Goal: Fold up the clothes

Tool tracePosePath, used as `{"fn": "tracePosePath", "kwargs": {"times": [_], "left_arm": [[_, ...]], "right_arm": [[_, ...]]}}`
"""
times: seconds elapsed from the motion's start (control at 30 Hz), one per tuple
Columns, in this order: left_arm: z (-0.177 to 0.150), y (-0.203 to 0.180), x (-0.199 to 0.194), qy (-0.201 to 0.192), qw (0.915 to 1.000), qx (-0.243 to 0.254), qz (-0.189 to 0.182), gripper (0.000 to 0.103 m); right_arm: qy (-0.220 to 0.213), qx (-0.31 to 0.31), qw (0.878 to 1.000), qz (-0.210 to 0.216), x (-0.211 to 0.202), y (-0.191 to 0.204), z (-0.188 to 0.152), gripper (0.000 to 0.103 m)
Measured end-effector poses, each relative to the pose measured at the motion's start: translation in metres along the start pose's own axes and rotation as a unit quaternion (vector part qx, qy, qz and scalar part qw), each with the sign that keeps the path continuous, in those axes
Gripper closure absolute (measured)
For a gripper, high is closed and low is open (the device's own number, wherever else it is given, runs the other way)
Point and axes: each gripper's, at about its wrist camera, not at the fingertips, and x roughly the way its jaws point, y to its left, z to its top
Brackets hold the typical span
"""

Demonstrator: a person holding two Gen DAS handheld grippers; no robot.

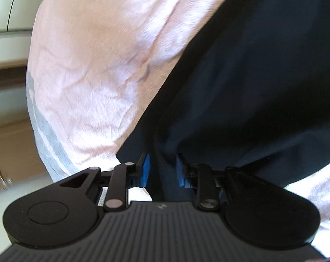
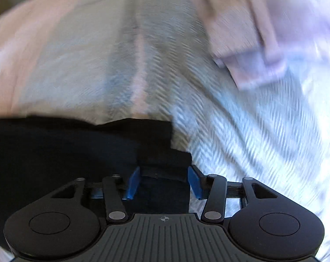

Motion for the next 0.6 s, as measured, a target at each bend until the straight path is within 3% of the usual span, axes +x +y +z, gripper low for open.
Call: {"fn": "tracePosePath", "kwargs": {"times": [0.07,0.1,0.17,0.2,0.3,0.37,0.47,0.57,0.6], "left_arm": [[0.002,-0.007,0.003,-0.002,0.9998,0.018,0.01,0.084],[0.004,-0.011,0.006,-0.001,0.9995,0.026,0.015,0.096],[0.004,-0.014,0.008,0.001,0.9992,0.035,0.021,0.102],[0.003,-0.015,0.009,0.002,0.999,0.038,0.023,0.103],[-0.01,-0.003,0.004,0.003,0.9994,0.012,0.032,0.103],[-0.022,0.01,0.0,0.005,0.9993,-0.016,0.034,0.103],[-0.022,0.01,0.006,0.021,0.999,-0.01,0.039,0.102],[-0.011,0.002,0.017,0.027,0.998,0.006,0.056,0.102],[-0.007,0.001,0.02,0.028,0.9977,0.003,0.062,0.102]], "right_arm": [[0.0,0.032,0.999,0.017,0.007,-0.009,-0.003,0.05],[-0.002,0.037,0.999,0.024,0.008,-0.01,-0.005,0.051],[-0.008,0.047,0.998,0.039,0.008,-0.012,-0.007,0.051],[-0.013,0.047,0.998,0.044,0.006,-0.011,-0.008,0.068],[-0.039,0.032,0.998,0.045,-0.012,-0.003,-0.007,0.082],[-0.066,0.018,0.997,0.047,-0.025,0.004,-0.002,0.083],[-0.082,0.012,0.995,0.063,-0.019,0.006,0.011,0.083],[-0.06,-0.008,0.997,0.056,0.007,0.012,0.018,0.081],[-0.052,-0.003,0.997,0.051,0.013,0.011,0.018,0.076]]}}
